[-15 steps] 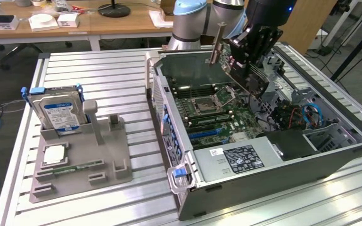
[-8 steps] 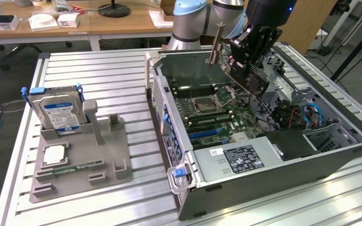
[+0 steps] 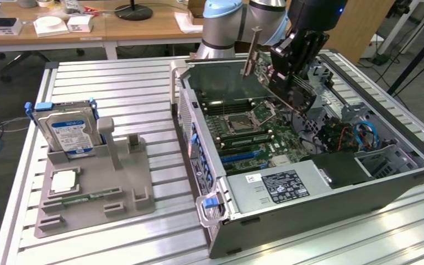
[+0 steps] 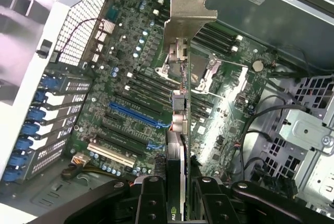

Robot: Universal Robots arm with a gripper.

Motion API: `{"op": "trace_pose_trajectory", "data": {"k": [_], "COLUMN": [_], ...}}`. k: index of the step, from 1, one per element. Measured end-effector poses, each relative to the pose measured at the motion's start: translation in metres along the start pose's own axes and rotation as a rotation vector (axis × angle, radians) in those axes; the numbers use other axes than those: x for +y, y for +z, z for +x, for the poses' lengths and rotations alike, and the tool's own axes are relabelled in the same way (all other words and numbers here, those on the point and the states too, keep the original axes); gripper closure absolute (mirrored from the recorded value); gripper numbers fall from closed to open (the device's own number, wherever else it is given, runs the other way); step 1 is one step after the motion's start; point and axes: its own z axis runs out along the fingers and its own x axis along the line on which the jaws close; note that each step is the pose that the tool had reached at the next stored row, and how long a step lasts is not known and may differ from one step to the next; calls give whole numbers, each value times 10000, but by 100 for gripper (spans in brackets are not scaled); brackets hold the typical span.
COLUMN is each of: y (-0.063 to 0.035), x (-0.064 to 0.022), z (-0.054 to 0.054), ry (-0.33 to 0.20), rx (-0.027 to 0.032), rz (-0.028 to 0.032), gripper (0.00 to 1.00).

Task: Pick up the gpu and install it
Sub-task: 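Insert the gpu into the slot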

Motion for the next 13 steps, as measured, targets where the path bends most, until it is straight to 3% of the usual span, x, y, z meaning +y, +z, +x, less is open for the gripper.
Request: {"op": "trace_pose_trajectory", "data": {"k": [13], "y": [0], "x": [0], "z": [0], "ry": [-1004], "rx": [18], "rz": [-28], "gripper": [73]}}
